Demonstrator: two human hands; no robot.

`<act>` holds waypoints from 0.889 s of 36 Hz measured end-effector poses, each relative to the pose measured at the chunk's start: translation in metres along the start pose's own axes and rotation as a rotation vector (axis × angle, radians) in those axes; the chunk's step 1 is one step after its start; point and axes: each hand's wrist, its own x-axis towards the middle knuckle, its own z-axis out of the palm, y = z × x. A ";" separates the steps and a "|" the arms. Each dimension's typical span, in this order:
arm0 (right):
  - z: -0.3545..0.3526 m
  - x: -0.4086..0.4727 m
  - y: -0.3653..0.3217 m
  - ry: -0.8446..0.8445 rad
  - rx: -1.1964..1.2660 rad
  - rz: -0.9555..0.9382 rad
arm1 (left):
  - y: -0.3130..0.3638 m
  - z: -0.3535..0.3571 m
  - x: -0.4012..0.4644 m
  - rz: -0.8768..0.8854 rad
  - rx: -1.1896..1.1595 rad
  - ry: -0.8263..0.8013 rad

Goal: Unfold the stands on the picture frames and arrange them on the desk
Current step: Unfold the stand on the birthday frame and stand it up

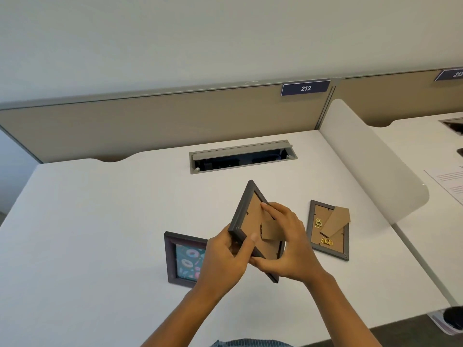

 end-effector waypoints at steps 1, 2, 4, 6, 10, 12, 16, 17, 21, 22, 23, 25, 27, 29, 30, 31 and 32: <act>0.000 0.000 0.001 0.002 -0.016 -0.005 | -0.002 0.001 0.000 -0.006 0.022 0.010; 0.000 -0.001 0.002 0.002 -0.030 -0.006 | -0.004 0.002 0.001 -0.015 0.045 0.018; 0.000 -0.001 0.004 -0.007 -0.061 -0.005 | -0.006 0.004 0.002 -0.029 0.077 0.030; -0.001 -0.001 0.007 -0.016 -0.110 -0.006 | -0.007 0.006 0.004 -0.037 0.090 0.028; -0.002 -0.002 0.016 -0.025 -0.203 -0.015 | -0.011 0.013 0.006 -0.058 0.141 0.044; -0.004 -0.001 0.021 -0.038 -0.234 -0.022 | -0.014 0.017 0.006 -0.056 0.168 0.061; -0.013 0.001 0.032 -0.075 -0.265 -0.064 | -0.019 0.025 0.008 -0.053 0.181 0.099; -0.015 0.002 0.035 -0.084 -0.272 -0.074 | -0.020 0.027 0.008 -0.052 0.179 0.104; -0.022 0.007 0.046 -0.105 -0.295 -0.088 | -0.025 0.034 0.009 -0.048 0.184 0.117; -0.023 0.008 0.048 -0.116 -0.296 -0.083 | -0.026 0.036 0.010 -0.047 0.194 0.120; -0.024 0.009 0.051 -0.126 -0.294 -0.080 | -0.028 0.038 0.010 -0.047 0.208 0.123; -0.025 0.011 0.055 -0.143 -0.292 -0.076 | -0.029 0.042 0.011 -0.049 0.235 0.122; -0.023 0.013 0.059 -0.158 -0.297 -0.076 | -0.030 0.047 0.012 -0.049 0.247 0.109; -0.021 0.016 0.064 -0.170 -0.295 -0.068 | -0.031 0.052 0.014 -0.054 0.256 0.098; -0.020 0.018 0.066 -0.176 -0.296 -0.063 | -0.032 0.054 0.015 -0.054 0.266 0.094; -0.019 0.019 0.069 -0.182 -0.299 -0.062 | -0.033 0.057 0.016 -0.061 0.279 0.092; -0.018 0.021 0.071 -0.189 -0.303 -0.064 | -0.034 0.059 0.017 -0.071 0.289 0.087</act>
